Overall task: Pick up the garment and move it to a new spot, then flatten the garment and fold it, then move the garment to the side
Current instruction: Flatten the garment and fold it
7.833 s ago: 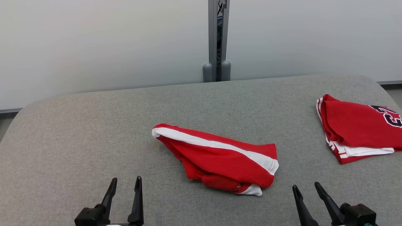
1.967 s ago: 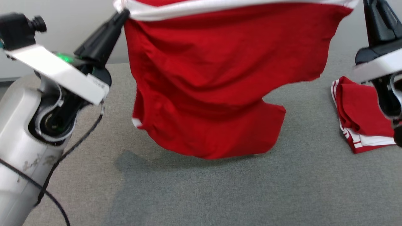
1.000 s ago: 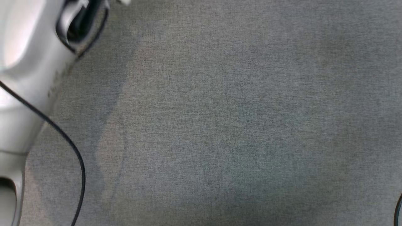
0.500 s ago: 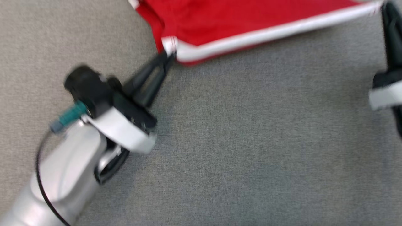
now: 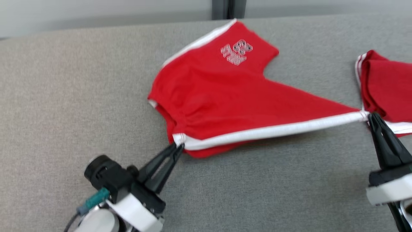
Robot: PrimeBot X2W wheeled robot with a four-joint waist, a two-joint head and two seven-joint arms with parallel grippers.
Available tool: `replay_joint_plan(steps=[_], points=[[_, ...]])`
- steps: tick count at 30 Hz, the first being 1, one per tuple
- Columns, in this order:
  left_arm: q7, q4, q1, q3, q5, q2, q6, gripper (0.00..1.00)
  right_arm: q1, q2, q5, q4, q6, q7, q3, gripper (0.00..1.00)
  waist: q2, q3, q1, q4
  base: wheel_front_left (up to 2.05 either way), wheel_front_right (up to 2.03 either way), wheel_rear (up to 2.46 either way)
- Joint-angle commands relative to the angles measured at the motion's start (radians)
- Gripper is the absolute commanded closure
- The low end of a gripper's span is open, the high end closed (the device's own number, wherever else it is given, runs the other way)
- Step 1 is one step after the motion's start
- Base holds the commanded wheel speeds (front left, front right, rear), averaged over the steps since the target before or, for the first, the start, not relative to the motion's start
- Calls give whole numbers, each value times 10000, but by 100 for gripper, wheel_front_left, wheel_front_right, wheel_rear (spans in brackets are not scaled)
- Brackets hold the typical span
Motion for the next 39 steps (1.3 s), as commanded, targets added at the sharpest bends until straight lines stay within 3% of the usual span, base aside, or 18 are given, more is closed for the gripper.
replay_joint_plan(steps=[1,9,14,17,21,24,32,39], points=[[-38,-196,438,151,179,18,-10,100,508,27,-169,-281,-5,-5,-311,100,0,-479,0,-163,0,0,0],[-38,-996,1669,331,485,-40,-10,100,2073,221,-385,-1415,-5,-4,-1160,100,0,-643,0,-58,0,0,0],[-38,-775,1305,-158,113,-252,-10,100,1600,201,-571,-889,-5,-4,-1032,100,0,-444,0,36,0,0,0],[-39,-294,704,-663,-33,-412,-10,100,765,49,-356,-168,-5,-4,-488,100,0,-261,0,158,0,0,0],[-36,194,39,-560,-421,-1071,-10,100,-735,-363,-238,1011,-3,-6,140,100,0,72,0,455,0,0,0],[-38,665,-403,-182,-1250,-1897,-10,100,-2356,-756,-145,2393,-5,29,721,100,0,434,0,868,0,0,0],[-38,1000,-1304,47,-2175,-2653,-10,100,-5622,-1179,-56,4630,-5,51,2377,100,0,1256,0,1655,0,0,0],[-38,1318,-1802,520,-2860,-3164,-10,100,-7881,-1100,177,6108,-5,22,3852,100,0,1927,0,2251,0,0,0]])
